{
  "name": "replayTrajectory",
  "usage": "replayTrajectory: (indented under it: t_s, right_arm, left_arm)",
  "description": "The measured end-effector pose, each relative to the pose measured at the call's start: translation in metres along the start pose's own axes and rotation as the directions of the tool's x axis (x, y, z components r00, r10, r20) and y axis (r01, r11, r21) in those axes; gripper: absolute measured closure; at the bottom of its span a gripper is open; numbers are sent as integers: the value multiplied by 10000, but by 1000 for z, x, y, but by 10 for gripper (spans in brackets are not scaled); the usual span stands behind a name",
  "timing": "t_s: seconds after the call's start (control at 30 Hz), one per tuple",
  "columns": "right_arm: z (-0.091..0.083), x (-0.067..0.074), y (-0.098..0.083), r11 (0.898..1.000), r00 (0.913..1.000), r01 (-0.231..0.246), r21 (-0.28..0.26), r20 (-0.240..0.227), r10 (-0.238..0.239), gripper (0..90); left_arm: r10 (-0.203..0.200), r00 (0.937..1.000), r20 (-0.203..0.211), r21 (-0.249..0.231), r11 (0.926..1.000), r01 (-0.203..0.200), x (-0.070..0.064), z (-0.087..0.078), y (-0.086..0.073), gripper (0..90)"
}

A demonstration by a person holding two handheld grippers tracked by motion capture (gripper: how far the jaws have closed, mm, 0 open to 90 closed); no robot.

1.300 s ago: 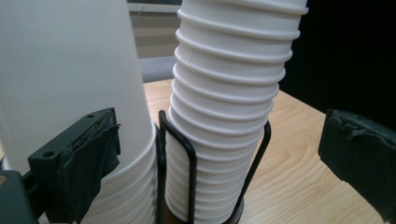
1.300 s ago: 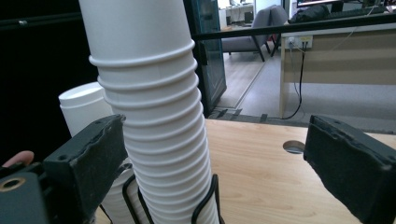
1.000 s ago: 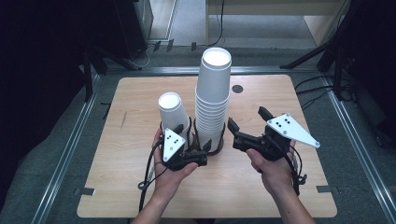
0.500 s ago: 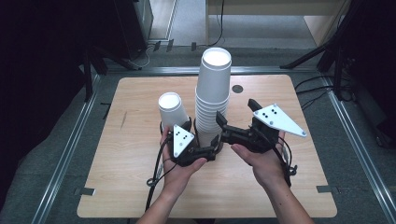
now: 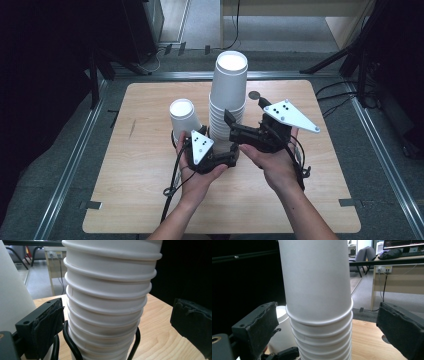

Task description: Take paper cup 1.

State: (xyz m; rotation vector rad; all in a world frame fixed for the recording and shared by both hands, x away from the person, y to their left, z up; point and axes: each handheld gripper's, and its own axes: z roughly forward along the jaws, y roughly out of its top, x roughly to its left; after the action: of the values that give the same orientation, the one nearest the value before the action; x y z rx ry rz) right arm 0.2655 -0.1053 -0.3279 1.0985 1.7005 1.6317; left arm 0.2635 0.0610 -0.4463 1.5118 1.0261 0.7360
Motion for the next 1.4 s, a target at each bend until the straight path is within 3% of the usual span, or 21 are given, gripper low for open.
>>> replayTrajectory:
  t_s: [0.5,0.97,1.07,1.4]
  right_arm:
    - [25,3,4,9999,9999,-44,118,-161,46,63]
    - [42,1,9,9998,9998,98,195,-170,-95,57]
    - [47,2,9,9999,9998,68,154,-184,-65,53]
    - [58,7,11,9998,9999,80,180,-83,-78,53]
  left_arm:
    - [386,9967,-715,-385,9984,-415,-9,13,2,0]
    - [382,9933,-1093,-100,9992,-396,-9,24,-4,0]
    - [359,9905,-1327,-56,9993,-370,-9,25,-4,40]
    - [372,9916,-1241,-91,9992,-386,-8,25,-5,47]
